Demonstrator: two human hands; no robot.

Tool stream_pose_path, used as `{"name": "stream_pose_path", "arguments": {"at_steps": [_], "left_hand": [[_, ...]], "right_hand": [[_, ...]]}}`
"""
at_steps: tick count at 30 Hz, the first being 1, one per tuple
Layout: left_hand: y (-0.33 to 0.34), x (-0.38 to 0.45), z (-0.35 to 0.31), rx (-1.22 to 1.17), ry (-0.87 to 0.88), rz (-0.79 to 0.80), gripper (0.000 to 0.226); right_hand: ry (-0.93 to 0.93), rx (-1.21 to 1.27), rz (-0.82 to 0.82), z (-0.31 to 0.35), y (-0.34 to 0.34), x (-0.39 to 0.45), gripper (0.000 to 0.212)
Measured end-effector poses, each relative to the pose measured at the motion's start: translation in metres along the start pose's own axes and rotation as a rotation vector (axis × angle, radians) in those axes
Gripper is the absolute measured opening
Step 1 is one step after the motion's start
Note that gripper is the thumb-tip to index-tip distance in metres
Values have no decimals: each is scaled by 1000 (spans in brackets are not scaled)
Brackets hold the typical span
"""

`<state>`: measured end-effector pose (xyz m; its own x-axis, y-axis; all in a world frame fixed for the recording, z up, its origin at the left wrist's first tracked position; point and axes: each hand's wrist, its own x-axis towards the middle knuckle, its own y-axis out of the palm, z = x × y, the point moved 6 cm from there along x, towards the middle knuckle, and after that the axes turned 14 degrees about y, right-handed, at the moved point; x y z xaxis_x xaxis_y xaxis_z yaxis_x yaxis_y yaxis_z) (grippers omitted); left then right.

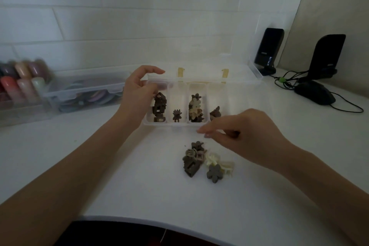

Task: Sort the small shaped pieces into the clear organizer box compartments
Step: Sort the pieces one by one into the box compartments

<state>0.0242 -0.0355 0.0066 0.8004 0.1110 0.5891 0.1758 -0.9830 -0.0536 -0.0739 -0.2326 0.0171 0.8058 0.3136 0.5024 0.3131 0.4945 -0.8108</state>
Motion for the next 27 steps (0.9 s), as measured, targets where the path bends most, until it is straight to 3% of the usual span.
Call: {"name": "stream_pose_path", "arguments": {"at_steps": [5, 10, 16, 20, 27], "left_hand": [[0, 1, -1, 13, 14, 2, 41], [-1, 0, 1, 18, 20, 12, 43], [-2, 1, 3, 29, 16, 9, 46], [-3, 1, 1, 23, 38, 11, 45], [0, -1, -2, 10, 41, 20, 47]], "right_hand": [[36, -71, 198, -7, 19, -4, 19], [44, -32, 139, -5, 22, -4, 11], [-12, 59, -158, 2, 3, -7, 11], [-96, -88, -400, 11, -14, -13, 17], [-5, -197, -478, 2, -13, -8, 17]]}}
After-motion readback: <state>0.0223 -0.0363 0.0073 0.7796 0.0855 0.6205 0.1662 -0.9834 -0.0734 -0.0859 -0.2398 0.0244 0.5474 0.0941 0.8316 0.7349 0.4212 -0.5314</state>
